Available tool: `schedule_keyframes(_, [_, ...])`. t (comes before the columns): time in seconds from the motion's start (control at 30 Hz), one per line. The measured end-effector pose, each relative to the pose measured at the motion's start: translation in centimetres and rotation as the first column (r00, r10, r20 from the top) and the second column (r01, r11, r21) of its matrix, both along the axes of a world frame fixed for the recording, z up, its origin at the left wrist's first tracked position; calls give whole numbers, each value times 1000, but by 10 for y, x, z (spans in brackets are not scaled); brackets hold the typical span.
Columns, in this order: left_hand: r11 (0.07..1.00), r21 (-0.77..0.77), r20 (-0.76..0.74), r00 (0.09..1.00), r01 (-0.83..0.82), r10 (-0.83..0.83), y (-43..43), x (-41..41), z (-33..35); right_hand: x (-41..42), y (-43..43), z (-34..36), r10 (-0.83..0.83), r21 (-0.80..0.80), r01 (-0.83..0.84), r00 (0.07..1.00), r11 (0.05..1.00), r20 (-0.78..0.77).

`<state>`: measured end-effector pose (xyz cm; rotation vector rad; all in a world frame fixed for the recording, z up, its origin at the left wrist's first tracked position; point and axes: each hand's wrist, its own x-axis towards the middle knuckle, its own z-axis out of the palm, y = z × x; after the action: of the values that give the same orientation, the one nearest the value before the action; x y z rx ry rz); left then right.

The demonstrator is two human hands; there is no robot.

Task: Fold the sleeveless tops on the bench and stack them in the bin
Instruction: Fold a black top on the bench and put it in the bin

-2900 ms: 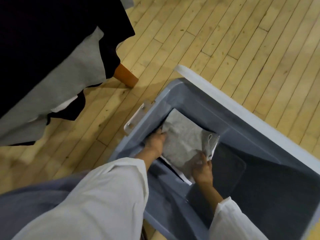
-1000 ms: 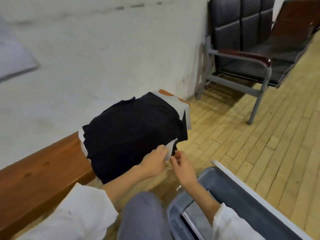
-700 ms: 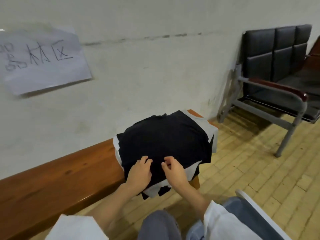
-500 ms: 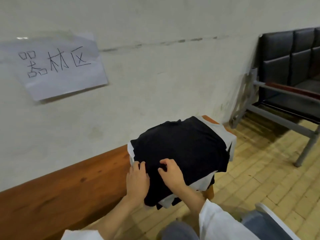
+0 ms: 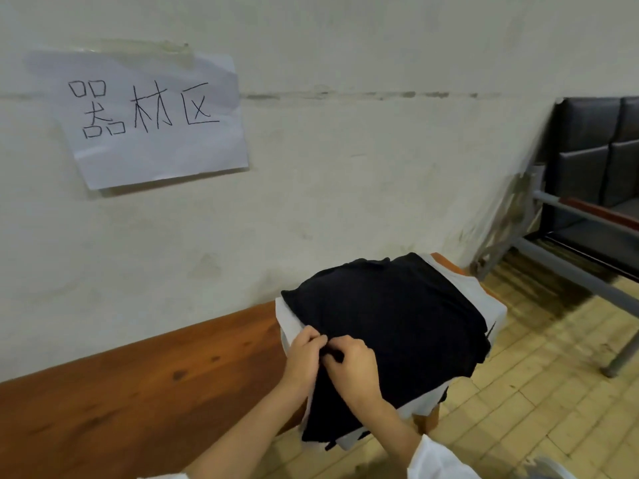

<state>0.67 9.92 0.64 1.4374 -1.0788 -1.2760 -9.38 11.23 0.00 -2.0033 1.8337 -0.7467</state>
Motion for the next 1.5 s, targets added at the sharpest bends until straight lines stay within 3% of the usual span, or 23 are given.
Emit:
schedule_keyframes(0.07, [1000, -6, -37, 999, -1, 1, 1, 2, 0, 4, 1, 5, -125, 93, 101, 940, 991, 316])
schedule_keyframes(0.13, [997, 61, -148, 987, -56, 65, -2, 7, -2, 8, 4, 10, -242, 190, 164, 811, 968, 532])
schedule_keyframes(0.23, [958, 281, -441, 894, 57, 76, -13, 15, 3, 12, 11, 11, -207, 245, 72, 784, 967, 585])
schedule_keyframes(0.27, [954, 285, -451, 891, 93, 47, -18, 19, 4, 15, 12, 10, -164, 262, 7, 796, 965, 582])
schedule_keyframes(0.5, [983, 173, -203, 979, 54, -18, -40, 46, 13, 29, 19, 32, -12, 323, -259, 762, 910, 647])
schedule_keyframes(0.63, [966, 144, -120, 965, -214, 232, -29, 88, 11, 78, 34, 49, 79, 383, -334, 832, 861, 549])
schedule_keyframes(0.73, [920, 143, -51, 926, -364, 374, -8, 150, 0, 138, 48, 48, 141, 420, -405, 835, 812, 532])
schedule_keyframes(0.83, [880, 127, 39, 888, -459, 458, 24, 213, -10, 197, 66, 35, 173, 486, -428, 858, 762, 484])
schedule_keyframes(1.03, [842, 100, 178, 842, -531, 510, 89, 319, -23, 289, 108, 3, 437, 517, -568, 823, 640, 363])
schedule_keyframes(1.13, [807, -35, 411, 727, -590, 549, 104, 339, -25, 296, 111, 7, 443, 531, -645, 764, 550, 469])
schedule_keyframes(1.2, [824, -66, 685, 575, -563, 448, 110, 336, -28, 286, 100, 11, 390, 513, -639, 763, 573, 515])
schedule_keyframes(1.27, [840, -139, 848, 376, -524, 374, 111, 326, -36, 262, 78, 3, 375, 385, -532, 830, 755, 412])
schedule_keyframes(1.3, [858, -204, 867, 320, -472, 382, 110, 317, -40, 245, 66, -3, 359, 282, -439, 886, 853, 294])
schedule_keyframes(1.4, [973, -207, 923, 309, -106, 230, 104, 272, -46, 189, 34, -20, 204, 85, -194, 971, 977, -123])
schedule_keyframes(1.5, [995, -76, 935, 352, 68, 47, 92, 238, -61, 147, 16, -39, 153, 154, -100, 911, 983, -383])
